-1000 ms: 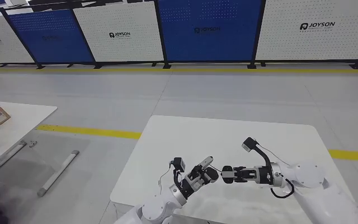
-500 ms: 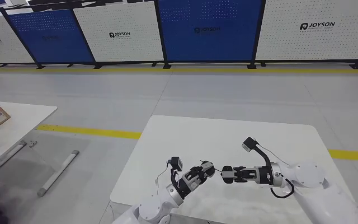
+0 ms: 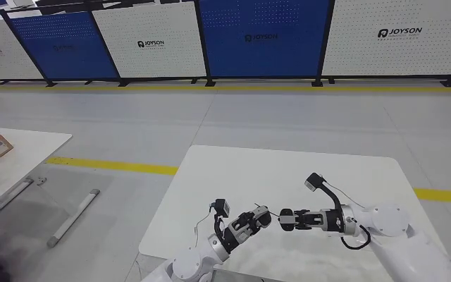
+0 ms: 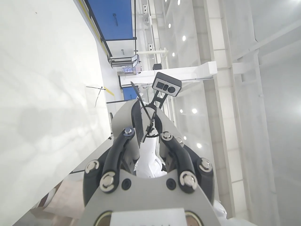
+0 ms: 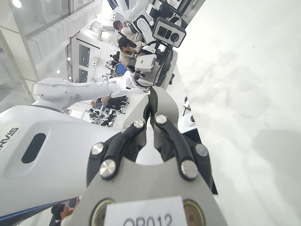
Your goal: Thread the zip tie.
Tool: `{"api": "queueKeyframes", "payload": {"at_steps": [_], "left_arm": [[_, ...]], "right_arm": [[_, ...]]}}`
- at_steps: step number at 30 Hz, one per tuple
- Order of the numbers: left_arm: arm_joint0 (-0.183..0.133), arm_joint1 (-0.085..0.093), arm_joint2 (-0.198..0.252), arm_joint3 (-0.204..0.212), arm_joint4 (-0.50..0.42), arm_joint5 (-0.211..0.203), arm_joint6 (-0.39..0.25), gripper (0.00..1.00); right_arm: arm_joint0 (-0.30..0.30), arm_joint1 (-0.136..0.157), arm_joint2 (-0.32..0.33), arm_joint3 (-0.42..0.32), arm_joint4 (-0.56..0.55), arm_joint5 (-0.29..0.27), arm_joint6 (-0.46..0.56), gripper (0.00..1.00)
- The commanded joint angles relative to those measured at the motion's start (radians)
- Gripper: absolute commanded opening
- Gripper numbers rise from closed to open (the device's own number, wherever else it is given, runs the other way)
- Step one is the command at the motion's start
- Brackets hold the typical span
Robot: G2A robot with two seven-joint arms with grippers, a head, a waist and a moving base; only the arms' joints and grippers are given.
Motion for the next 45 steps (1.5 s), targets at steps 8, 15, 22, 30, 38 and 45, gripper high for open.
{"api": "queueKeyframes", "payload": {"at_steps": [8, 15, 22, 30, 38, 45], "left_arm": [[0.004, -0.004, -0.001, -0.003, 0.007, -0.005, -0.002, 0.00], [0.003, -0.008, 0.002, -0.003, 0.015, -0.009, 0.000, 0.00], [0.003, -0.011, 0.003, -0.001, 0.025, -0.016, 0.003, 0.00], [0.002, -0.016, -0.007, 0.011, 0.092, -0.032, 0.080, 0.00], [-0.026, -0.034, 0.016, 0.076, 0.319, -0.003, 0.312, 0.00], [-0.034, -0.043, 0.039, 0.088, 0.303, 0.024, 0.327, 0.00]], "right_arm": [[0.000, 0.000, 0.000, 0.000, 0.000, 0.000, 0.000, 0.00], [0.000, 0.000, 0.000, 0.000, 0.000, 0.000, 0.000, 0.00], [-0.014, 0.000, 0.001, -0.021, -0.020, 0.011, -0.032, 0.06], [-0.081, 0.022, 0.104, -0.055, 0.017, -0.003, -0.061, 1.00], [-0.252, 0.060, 0.318, -0.151, 0.053, -0.003, -0.122, 1.00], [-0.268, 0.062, 0.333, -0.160, 0.057, -0.003, -0.123, 1.00]]}}
